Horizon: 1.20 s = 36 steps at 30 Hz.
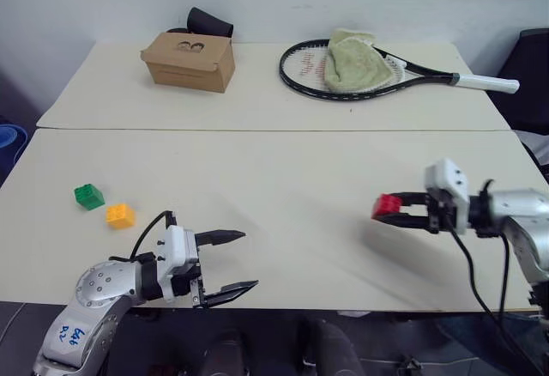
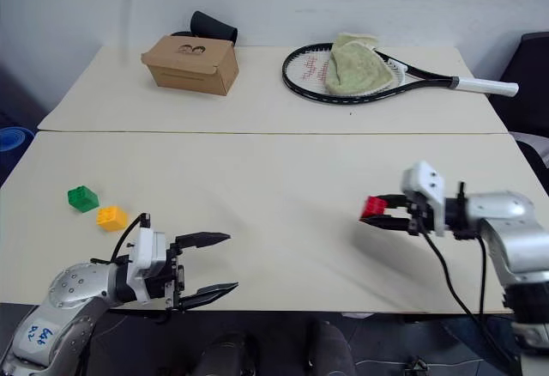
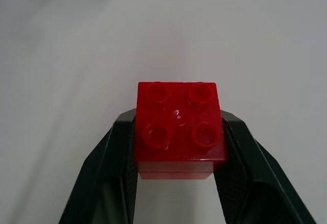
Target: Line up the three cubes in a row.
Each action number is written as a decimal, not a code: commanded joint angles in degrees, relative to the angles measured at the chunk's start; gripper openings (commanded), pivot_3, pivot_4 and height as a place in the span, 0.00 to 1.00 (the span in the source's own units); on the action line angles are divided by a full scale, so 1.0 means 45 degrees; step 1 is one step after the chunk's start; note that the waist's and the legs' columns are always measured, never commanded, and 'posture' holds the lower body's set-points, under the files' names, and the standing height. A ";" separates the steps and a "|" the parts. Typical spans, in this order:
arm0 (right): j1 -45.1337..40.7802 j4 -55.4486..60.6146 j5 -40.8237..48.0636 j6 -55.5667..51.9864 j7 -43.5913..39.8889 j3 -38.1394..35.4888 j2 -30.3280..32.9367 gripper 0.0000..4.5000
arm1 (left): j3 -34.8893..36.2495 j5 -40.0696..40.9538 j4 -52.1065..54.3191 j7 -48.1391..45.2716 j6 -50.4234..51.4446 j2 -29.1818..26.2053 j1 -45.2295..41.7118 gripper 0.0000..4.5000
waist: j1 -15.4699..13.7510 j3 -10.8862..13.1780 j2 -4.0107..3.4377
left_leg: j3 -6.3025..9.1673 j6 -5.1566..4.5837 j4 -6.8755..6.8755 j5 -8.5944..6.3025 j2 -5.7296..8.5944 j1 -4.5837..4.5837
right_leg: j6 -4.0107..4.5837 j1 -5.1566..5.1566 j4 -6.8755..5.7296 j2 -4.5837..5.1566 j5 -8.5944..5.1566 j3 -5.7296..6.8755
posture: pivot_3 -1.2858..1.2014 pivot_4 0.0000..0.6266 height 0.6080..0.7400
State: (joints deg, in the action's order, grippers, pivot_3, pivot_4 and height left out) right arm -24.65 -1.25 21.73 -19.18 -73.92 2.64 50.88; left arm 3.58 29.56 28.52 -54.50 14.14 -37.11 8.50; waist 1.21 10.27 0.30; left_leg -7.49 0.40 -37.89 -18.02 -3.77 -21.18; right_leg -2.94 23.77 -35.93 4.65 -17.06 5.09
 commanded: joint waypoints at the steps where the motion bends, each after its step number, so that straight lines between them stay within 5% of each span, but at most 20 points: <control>1: -0.0233 -0.0442 -0.0864 0.0941 -0.0539 0.0973 -0.0356 0.33 | 0.0144 0.0010 0.0180 -0.0065 -0.0236 -0.0087 0.0077 1.00 | -0.0056 0.0000 0.0001 | 0.0003 0.0000 0.0000 -0.0005 0.0000 -0.0002 | 0.0001 -0.0001 0.0006 0.0000 -0.0001 0.0003 | 0.52 0.24 1.00; 16: -0.0822 -0.3979 -0.2004 0.4369 -0.1626 0.1675 -0.1573 0.33 | 0.0450 -0.0093 0.0341 0.0211 -0.0363 -0.0087 0.0485 1.00 | 0.0026 0.0000 0.0003 | -0.0044 -0.0075 -0.0039 -0.0050 -0.0009 0.0024 | 0.0003 -0.0010 -0.0017 0.0001 0.0003 0.0002 | 0.52 0.24 1.00; 17: -0.0862 -0.4027 -0.1870 0.4472 -0.1668 0.1558 -0.1639 0.49 | 0.0485 -0.0095 0.0332 0.0218 -0.0367 -0.0096 0.0487 1.00 | 0.0030 0.0000 0.0004 | -0.0041 -0.0074 -0.0040 -0.0050 -0.0009 0.0023 | 0.0003 -0.0011 -0.0016 0.0002 0.0003 0.0003 | 0.52 0.24 1.00; 24: -0.0708 -0.2966 0.0209 0.4486 -0.2194 -0.0358 -0.1582 0.97 | 0.1689 0.0008 0.0270 0.0564 -0.0453 -0.0032 0.1366 1.00 | 0.0117 0.0000 0.0003 | -0.0047 -0.0060 -0.0037 -0.0044 -0.0015 0.0015 | 0.0003 0.0000 -0.0017 0.0005 0.0003 0.0001 | 0.52 0.24 1.00; 29: -0.0044 -0.1752 0.1536 0.4178 -0.2125 -0.1817 -0.1498 0.99 | 0.3472 -0.0305 -0.0047 0.1336 -0.1194 0.0636 0.3304 1.00 | 0.0089 0.0001 0.0004 | -0.0045 -0.0085 -0.0036 -0.0071 -0.0021 0.0016 | 0.0005 -0.0001 -0.0007 0.0009 0.0002 0.0003 | 0.52 0.24 1.00; 36: 0.2704 -0.0601 0.2734 0.5944 -0.1328 -0.3839 -0.2944 0.99 | 0.7911 0.0547 -0.1089 0.3757 -0.2418 0.3359 0.5977 1.00 | 0.0074 0.0014 0.0061 | -0.0043 -0.0108 -0.0038 -0.0107 -0.0023 0.0018 | 0.0009 -0.0008 0.0009 0.0017 -0.0001 0.0006 | 0.52 0.24 1.00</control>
State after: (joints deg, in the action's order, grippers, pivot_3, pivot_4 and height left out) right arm -13.46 -5.96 32.28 3.12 -81.04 -11.86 39.47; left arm 33.78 29.63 23.89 -41.17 5.05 -23.41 34.28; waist 1.54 10.33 0.58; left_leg -7.66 -0.09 -38.06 -18.51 -3.87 -21.10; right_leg -2.89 23.73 -35.87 4.72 -17.07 5.12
